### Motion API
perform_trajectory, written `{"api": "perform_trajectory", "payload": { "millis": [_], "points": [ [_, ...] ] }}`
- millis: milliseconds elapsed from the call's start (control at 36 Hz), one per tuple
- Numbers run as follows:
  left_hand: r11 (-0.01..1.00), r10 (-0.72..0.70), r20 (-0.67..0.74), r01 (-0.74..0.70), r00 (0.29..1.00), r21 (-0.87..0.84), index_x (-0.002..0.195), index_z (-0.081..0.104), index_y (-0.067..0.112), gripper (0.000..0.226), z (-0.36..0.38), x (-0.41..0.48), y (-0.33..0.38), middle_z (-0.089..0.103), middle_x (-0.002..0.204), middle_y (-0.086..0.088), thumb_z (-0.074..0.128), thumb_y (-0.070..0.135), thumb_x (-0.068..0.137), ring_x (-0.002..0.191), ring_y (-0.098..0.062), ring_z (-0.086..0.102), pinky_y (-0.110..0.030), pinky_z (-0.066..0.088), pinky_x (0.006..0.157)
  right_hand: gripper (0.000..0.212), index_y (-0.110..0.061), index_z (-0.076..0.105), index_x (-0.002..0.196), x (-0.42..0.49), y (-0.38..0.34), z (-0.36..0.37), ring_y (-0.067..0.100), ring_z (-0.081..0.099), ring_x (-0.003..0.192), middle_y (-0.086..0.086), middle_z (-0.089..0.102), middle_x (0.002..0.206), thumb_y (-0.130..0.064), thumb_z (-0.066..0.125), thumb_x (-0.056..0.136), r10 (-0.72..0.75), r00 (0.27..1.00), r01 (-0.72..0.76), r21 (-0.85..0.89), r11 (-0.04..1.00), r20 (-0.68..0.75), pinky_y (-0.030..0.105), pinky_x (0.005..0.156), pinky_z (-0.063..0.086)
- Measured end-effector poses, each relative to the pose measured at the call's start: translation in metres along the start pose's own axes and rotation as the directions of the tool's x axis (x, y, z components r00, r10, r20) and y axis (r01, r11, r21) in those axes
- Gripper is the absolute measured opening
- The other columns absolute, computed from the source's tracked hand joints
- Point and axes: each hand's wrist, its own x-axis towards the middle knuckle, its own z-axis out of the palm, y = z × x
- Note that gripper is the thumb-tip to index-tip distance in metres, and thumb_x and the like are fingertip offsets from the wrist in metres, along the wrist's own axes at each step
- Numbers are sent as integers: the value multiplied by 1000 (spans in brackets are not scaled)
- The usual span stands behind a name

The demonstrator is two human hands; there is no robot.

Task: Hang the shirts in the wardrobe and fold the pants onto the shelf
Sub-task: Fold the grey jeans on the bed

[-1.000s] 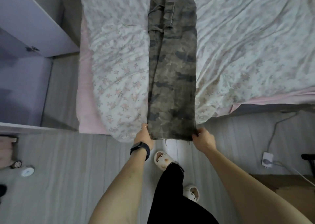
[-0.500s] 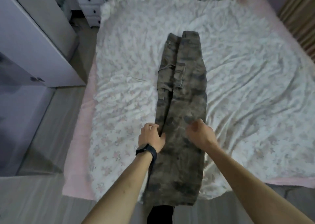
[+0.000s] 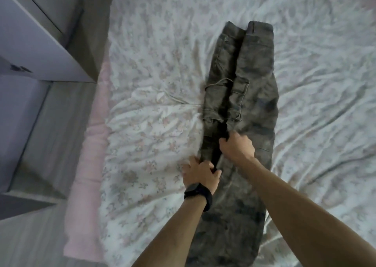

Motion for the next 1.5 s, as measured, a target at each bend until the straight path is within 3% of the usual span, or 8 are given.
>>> {"api": "perform_trajectory", "payload": {
  "millis": [139, 250, 333, 528, 667, 944, 1083, 1500],
  "points": [
    [984, 46, -41, -52, 998, -169, 101, 55, 22, 17, -2, 2, -19, 59, 102, 2, 46, 37, 102, 87, -20, 58, -34, 51, 72, 16, -24, 48, 82, -19, -7, 1, 16, 56, 66, -8, 59, 72, -37, 53, 89, -137, 982, 171, 313, 934, -128, 31, 54, 39],
    [981, 23, -16, -25, 1000, -192, 88, 50, 21, 14, -3, 3, -34, 54, 76, 7, 48, 25, 101, 72, -18, 54, -36, 48, 68, 20, -29, 56, 94, -18, -17, 10, 26, 62, 81, -5, 62, 82, -49, 56, 93, -186, 982, 186, 174, 967, -18, 36, 67, 51],
    [969, -39, 0, 38, 999, -243, 107, 55, 21, 7, -4, 4, -33, 62, 90, 8, 55, 23, 100, 86, -18, 62, -31, 51, 73, 33, -26, 54, 99, -16, -19, 21, 29, 62, 89, 1, 65, 94, -58, 57, 93, -124, 987, 116, 85, 990, 102, 37, 73, 51],
    [961, -24, 55, 38, 998, -274, 101, 40, 28, 21, -27, 27, -25, 58, 78, 4, 57, 25, 90, 61, -15, 56, -28, 36, 46, 34, -25, 73, 102, 3, -4, -4, 19, 70, 91, -2, 75, 89, -56, 64, 89, -78, 970, 17, 261, 965, 228, 33, 82, 56],
    [939, 4, -39, -17, 999, -344, 105, 48, 27, 21, -66, 72, 7, 60, 99, 4, 61, 31, 90, 82, -16, 61, -38, 55, 73, 21, -27, 73, 94, 37, 20, -53, 24, 70, 92, -3, 75, 89, -45, 63, 93, -1, 998, -20, 312, 950, 66, 38, 85, 56],
    [925, 84, -124, -124, 989, -360, 124, 53, 26, 46, -126, 187, 95, 56, 130, 0, 63, 55, 90, 108, -19, 60, -25, 47, 86, 27, -21, 58, 109, 131, 36, -119, 24, 61, 97, 2, 65, 108, -44, 61, 95, 111, 971, 2, 476, 880, -211, 33, 82, 44],
    [959, 79, -47, -89, 996, -268, 137, 52, 24, 63, -147, 244, 136, 55, 136, 0, 56, 66, 90, 121, -24, 57, -37, 49, 102, 61, -13, 46, 139, 187, 34, -147, 32, 55, 122, 12, 51, 139, -51, 61, 94, 112, 983, -28, 491, 871, -142, 47, 105, 45],
    [976, 108, -141, -133, 984, -175, 96, 72, 25, 50, -186, 369, 223, 61, 124, -8, 54, 72, 87, 109, -29, 62, -41, 49, 101, 63, -16, 46, 142, 334, 15, -186, 31, 55, 116, 10, 57, 131, -62, 37, 100, 78, 997, -62, 693, 718, 9, 40, 95, 44]
  ]
}}
